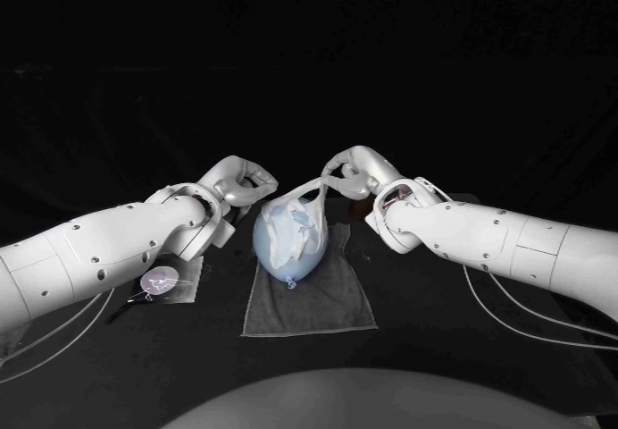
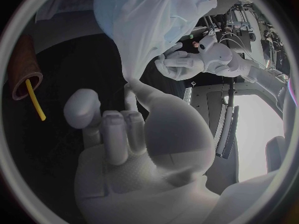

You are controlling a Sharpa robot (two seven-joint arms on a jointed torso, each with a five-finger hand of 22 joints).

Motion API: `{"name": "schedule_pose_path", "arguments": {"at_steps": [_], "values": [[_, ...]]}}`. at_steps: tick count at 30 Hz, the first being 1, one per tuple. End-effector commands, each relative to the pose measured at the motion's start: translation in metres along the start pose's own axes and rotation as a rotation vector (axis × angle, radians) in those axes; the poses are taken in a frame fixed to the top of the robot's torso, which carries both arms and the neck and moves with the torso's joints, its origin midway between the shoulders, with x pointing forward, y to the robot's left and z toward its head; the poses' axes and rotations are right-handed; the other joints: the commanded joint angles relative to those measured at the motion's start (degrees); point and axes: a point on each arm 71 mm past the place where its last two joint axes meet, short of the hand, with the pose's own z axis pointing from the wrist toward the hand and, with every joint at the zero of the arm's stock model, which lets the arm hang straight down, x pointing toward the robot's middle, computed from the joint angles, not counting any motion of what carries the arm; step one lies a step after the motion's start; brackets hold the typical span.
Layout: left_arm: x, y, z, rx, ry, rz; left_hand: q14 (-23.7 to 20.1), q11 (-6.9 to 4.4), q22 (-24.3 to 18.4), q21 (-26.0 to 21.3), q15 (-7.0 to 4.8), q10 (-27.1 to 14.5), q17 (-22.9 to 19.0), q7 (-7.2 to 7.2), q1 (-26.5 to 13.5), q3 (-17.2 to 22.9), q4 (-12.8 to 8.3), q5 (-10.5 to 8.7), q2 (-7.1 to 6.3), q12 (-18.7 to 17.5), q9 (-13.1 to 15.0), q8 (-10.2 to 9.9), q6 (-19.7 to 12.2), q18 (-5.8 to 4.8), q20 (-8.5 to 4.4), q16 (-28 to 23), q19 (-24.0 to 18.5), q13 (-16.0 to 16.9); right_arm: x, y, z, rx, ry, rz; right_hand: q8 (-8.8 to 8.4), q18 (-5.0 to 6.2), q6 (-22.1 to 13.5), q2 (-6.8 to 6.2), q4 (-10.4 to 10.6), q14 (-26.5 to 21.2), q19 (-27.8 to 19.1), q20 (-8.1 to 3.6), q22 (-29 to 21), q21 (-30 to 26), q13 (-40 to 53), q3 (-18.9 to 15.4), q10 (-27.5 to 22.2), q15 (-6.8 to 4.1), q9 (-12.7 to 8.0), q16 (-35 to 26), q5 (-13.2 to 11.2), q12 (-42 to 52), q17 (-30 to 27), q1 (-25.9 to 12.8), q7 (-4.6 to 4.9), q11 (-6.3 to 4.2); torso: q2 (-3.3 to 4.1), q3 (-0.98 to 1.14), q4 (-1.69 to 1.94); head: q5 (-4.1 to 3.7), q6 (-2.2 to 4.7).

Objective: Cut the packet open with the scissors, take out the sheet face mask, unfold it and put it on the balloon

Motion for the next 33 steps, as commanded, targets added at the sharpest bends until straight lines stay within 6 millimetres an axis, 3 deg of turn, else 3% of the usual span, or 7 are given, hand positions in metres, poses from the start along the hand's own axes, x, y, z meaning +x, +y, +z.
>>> {"name": "schedule_pose_path", "arguments": {"at_steps": [1, 18, 21, 24, 26, 29, 33], "values": [[0.0, -0.002, 0.0, 0.001, -0.001, -0.026, -0.57, 0.49, -0.97, -0.73, 0.67, -1.47, -1.27, 0.16, -0.59, -0.07, 0.59, -0.13, -0.69, -1.36, -0.18, -0.66, -0.46, -0.01, 0.51, -0.49, -0.56, -0.65, -0.002, -0.001, 0.002, -0.001, -0.024, -0.021, 0.4, 0.45, 0.16, 0.52, -0.05, 5.88, 0.15, -0.22, 0.08, 0.29, 15.1, 0.38, 5.98, -0.44, 3.94, 0.23, 0.12, 0.21, 15.05, 0.2, -0.12, -0.39, -0.01, 0.01, 0.0, -0.03, 0.0], [-0.001, 0.001, -0.002, -0.019, 0.004, -0.046, -1.25, 1.78, -2.43, -1.8, 1.83, -2.83, -2.65, 1.29, -1.96, -0.65, 1.77, -0.14, -1.87, -5.66, -0.44, -2.78, -1.38, 0.33, 1.77, -0.8, -1.25, -3.36, 0.0, -0.004, 0.007, 0.013, 0.02, -0.028, 0.58, 0.7, -0.26, 0.51, 0.13, 5.88, -0.41, -0.21, -0.92, -0.99, 15.1, 0.63, 5.98, -0.36, 4.22, 0.23, 0.12, 0.21, 15.05, -0.46, 0.01, -0.28, -0.03, -0.05, -0.04, 0.03, 0.0], [-0.002, 0.001, -0.002, -0.02, 0.002, -0.047, -1.32, 1.84, -2.51, -1.86, 1.89, -2.88, -2.78, 1.35, -1.99, -0.71, 1.79, -0.14, -1.95, -5.87, -0.45, -2.94, -1.49, 0.34, 1.82, -0.82, -1.29, -3.51, 0.002, -0.004, 0.008, 0.018, 0.045, -0.019, 0.08, 0.88, -1.8, -0.41, 0.18, 5.88, -0.94, -0.14, -1.7, -2.05, 15.1, 0.36, 5.98, -0.24, 4.23, 0.23, 0.07, 0.21, 15.05, -1.24, 0.25, -0.08, -0.01, -0.05, -0.03, 0.12, 0.0], [-0.002, 0.002, -0.003, -0.021, 0.0, -0.048, -1.42, 1.89, -2.69, -1.97, 1.94, -2.94, -2.97, 1.39, -1.98, -0.76, 1.8, -0.14, -2.02, -6.06, -0.47, -3.09, -1.6, 0.38, 1.88, -0.86, -1.39, -3.64, 0.003, -0.005, 0.008, 0.024, 0.066, -0.005, -1.54, 1.13, -4.51, -1.53, 0.77, 5.88, -1.93, 0.25, -3.15, -4.0, 15.1, -0.58, 5.98, 0.43, 3.67, 0.23, 0.09, 0.21, 15.05, -2.66, 1.43, 0.85, -0.05, -0.07, -0.03, 0.1, 0.0], [-0.003, 0.002, -0.003, -0.022, 0.0, -0.049, -1.51, 1.93, -2.78, -2.03, 1.97, -3.0, -3.15, 1.43, -1.98, -0.81, 1.81, -0.14, -2.08, -6.2, -0.49, -3.23, -1.72, 0.39, 1.92, -0.9, -1.44, -3.74, 0.003, -0.006, 0.007, 0.029, 0.076, 0.004, -4.63, 1.44, -8.63, -3.15, 1.77, 5.88, -3.59, 1.18, -5.57, -7.21, 15.1, -2.03, 5.98, 1.9, 2.3, 0.23, 0.04, 0.21, 15.05, -4.51, 3.62, 2.69, -0.05, -0.07, -0.03, 0.15, 0.0], [-0.003, 0.002, -0.004, -0.022, -0.001, -0.05, -1.54, 1.96, -2.88, -2.1, 2.0, -3.04, -3.15, 1.46, -1.98, -0.84, 1.81, -0.15, -2.11, -6.3, -0.51, -3.34, -1.82, 0.41, 1.95, -0.91, -1.49, -3.81, 0.002, -0.008, 0.007, 0.037, 0.083, 0.01, -7.56, 1.65, -12.24, -4.16, 2.15, 5.88, -4.99, 2.33, -7.42, -9.77, 13.57, -3.1, 4.43, 3.38, 0.94, 0.23, 0.08, -2.01, 15.05, -4.9, 5.4, 4.42, -0.03, -0.05, -0.06, 0.15, 0.0], [-0.004, 0.002, -0.005, -0.022, -0.004, -0.051, -1.54, 1.99, -2.88, -2.1, 2.03, -3.1, -3.11, 1.51, -1.96, -0.87, 1.8, -0.14, -2.15, -6.41, -0.52, -3.45, -1.91, 0.41, 1.98, -0.91, -1.49, -3.88, 0.001, -0.011, 0.006, 0.056, 0.09, 0.011, -9.53, 2.25, -14.37, -4.32, 2.48, 5.58, -6.81, 3.41, -9.79, -13.04, 12.07, -4.15, 2.78, 4.44, 0.01, -0.01, 0.09, -4.18, 14.04, -4.57, 6.46, 5.37, -0.02, -0.02, -0.05, 0.16, 0.0]]}}
